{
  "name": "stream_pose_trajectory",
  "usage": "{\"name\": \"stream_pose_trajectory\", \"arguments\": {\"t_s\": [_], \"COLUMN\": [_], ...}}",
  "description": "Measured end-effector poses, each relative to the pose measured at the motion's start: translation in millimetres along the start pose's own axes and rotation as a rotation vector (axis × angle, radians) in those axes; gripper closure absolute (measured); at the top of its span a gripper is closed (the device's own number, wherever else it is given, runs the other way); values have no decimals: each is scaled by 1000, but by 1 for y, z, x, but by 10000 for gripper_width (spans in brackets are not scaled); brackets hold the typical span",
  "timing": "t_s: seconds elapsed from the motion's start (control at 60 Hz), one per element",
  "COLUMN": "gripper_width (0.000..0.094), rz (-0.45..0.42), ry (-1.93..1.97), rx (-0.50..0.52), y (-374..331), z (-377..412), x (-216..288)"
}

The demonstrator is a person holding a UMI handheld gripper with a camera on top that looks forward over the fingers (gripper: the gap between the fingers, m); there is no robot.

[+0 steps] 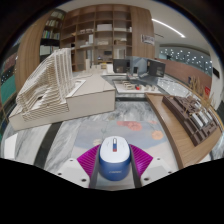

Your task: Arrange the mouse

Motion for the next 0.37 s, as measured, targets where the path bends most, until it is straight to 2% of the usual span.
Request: {"name": "stream_pose_trajectory", "arguments": {"t_s": [0.017,0.033,0.117,0.133,0.167,0.283,0.367], "gripper_width": [338,312,38,88,104,91,91], "rz": [9,23,65,54,31,-40,-66], "ry": [-10,-20,-17,-8,8,38,46], "rx": [2,6,33,45,72,128,123], "y": [0,-2,-15,-21,-36,-104,-145], "z": [0,-1,-3,-3,-4,-14,-35], "x": [-1,-1,-8,-7,-6,-15,-35]}}
Point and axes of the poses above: the point between the fingertips, and its own axes, seen from behind it with the camera up: z to the left, x up, y forward, the way the camera looks, the point moved 5 cm from there along -y, backward, against the way the camera looks, and after that the axes turned 9 degrees about z, right-handed, at the moved point
